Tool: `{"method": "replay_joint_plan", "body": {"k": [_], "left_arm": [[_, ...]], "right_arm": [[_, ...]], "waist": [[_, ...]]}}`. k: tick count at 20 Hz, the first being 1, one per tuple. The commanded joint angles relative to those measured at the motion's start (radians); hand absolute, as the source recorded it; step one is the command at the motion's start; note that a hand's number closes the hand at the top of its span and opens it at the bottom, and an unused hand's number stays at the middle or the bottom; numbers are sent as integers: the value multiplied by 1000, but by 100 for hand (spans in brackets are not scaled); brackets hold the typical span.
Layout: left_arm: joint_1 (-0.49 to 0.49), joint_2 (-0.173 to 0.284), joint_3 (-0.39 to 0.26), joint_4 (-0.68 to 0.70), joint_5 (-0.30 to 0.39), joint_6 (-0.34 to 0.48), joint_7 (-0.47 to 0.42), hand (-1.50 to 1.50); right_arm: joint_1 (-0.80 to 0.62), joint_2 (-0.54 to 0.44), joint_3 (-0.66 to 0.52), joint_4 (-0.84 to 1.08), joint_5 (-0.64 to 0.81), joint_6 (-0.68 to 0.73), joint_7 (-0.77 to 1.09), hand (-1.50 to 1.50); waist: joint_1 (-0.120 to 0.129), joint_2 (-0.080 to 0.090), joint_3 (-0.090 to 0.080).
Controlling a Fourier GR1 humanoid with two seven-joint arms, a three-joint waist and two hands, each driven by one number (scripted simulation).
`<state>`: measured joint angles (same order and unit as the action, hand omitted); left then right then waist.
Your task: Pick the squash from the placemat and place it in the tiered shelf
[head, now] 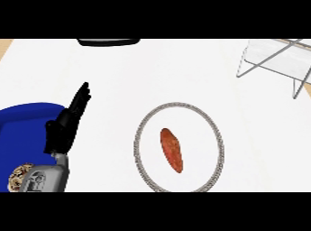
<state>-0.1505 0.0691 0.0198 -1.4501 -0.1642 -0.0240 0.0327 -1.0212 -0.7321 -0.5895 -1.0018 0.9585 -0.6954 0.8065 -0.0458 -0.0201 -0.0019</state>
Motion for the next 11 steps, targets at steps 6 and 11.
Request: {"method": "replay_joint_plan", "body": {"k": [6, 11], "left_arm": [[25, 15, 28, -25, 14, 5, 15, 0], [10, 6, 33, -29, 17, 18, 29, 0]], "right_arm": [[342, -75, -108, -408, -138, 373, 121, -150], [495, -92, -246, -672, -287, 571, 194, -150]], "waist": [[-50, -10, 3], [-57, -11, 2]]}}
